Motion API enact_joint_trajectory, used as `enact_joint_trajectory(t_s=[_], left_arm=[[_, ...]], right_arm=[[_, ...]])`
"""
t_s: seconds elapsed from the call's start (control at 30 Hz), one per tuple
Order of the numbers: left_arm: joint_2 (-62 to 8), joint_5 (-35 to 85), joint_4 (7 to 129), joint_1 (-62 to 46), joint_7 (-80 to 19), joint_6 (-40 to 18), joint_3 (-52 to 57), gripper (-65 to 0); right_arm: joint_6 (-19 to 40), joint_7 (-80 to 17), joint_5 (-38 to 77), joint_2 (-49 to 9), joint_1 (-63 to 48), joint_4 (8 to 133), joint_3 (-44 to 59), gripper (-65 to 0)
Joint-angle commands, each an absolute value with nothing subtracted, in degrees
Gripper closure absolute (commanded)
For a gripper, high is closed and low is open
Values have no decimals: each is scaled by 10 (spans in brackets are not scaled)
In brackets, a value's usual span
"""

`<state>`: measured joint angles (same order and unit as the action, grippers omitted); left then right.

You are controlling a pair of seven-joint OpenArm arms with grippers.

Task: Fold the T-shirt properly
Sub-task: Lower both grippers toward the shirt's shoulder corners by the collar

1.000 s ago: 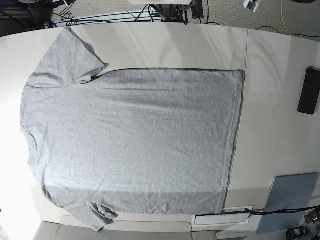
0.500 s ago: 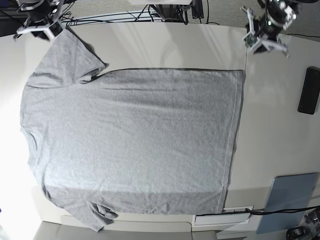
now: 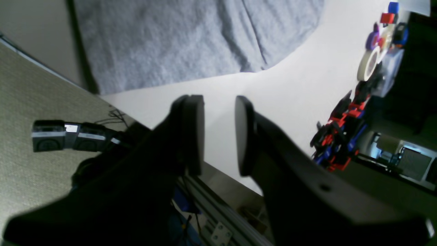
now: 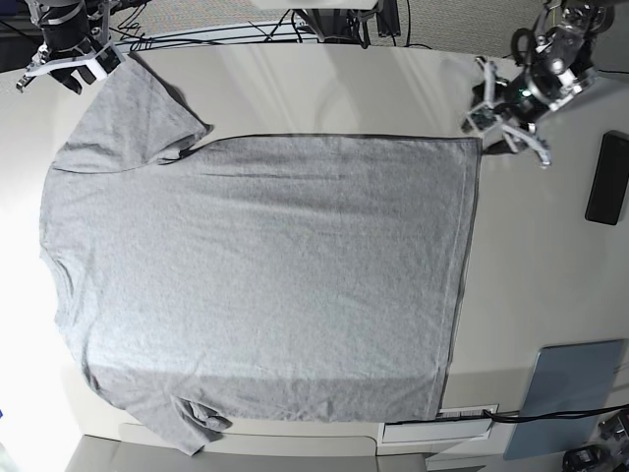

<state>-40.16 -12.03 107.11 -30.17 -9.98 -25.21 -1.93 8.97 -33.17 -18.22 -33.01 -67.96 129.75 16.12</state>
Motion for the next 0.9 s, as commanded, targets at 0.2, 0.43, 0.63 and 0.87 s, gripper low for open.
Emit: enact_joint_trajectory(t_s=[0.2,0.43,0.63,0.87], left_arm=[[-413,-183,1026,-234,-133,-159,-123,-275],[-413,-208,960,-184,-130,-159,-157,-275],[-413,-208,932,-164,-120,-186,-157,-273],[-413,-208,931,-162,-120,-256,-157,0]], right_arm=[[80,-343,-218,-332,-686,1305,166,-162],[79,-340,-220,-332,-685,1305,166,-162],[79,-335,-220,-332,-684,1305,166,-162],[79,-297,-220,-332,-682,1305,166,-161]])
